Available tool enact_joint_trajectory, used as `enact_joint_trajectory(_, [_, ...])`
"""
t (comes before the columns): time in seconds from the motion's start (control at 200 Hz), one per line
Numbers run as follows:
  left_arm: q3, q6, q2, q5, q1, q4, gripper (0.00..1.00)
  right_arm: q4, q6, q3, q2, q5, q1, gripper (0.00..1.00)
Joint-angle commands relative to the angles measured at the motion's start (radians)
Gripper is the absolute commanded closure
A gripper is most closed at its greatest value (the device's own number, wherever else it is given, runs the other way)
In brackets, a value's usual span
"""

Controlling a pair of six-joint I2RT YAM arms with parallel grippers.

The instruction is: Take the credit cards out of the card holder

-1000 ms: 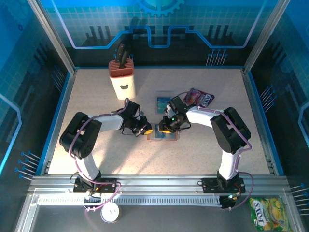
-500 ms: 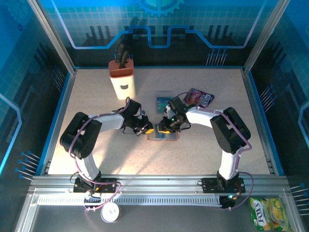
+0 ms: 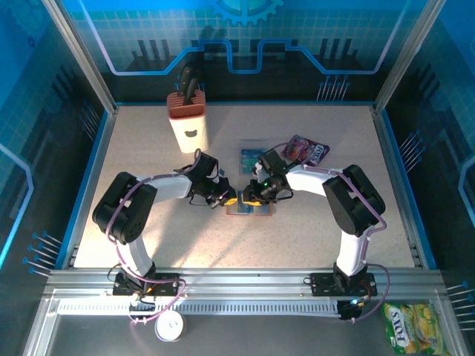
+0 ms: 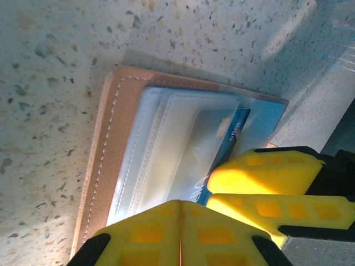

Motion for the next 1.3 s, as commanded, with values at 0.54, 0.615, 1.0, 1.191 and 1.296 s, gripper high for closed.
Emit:
enact_joint_trajectory(0.54, [0.02, 0.018, 0.043, 0.013, -0.013, -0.007, 0.93, -0.043, -0.011, -0.023, -0.103, 0.016, -0.029, 0.7])
enact_joint_trajectory(0.615, [0.02, 0.02, 0.042, 0.011, -0.014, -0.009, 0.93, -0.061, -0.021, -0.023, -0.1, 0.032, -0.032, 0.7])
enact_joint_trajectory(1.0, [0.032, 0.028, 0.05, -0.004, -0.014, -0.052, 0.95, -0.104, -0.054, -0.02, -0.069, 0.071, -0.038, 0.69])
enact_joint_trajectory(1.191, [0.033, 0.033, 0.051, -0.007, -0.014, -0.063, 0.95, -0.089, -0.052, -0.025, -0.05, 0.062, -0.039, 0.69])
enact_joint_trajectory(1.296, [0.035, 0.036, 0.05, -0.011, -0.014, -0.072, 0.95, -0.077, -0.048, -0.028, -0.036, 0.053, -0.038, 0.69])
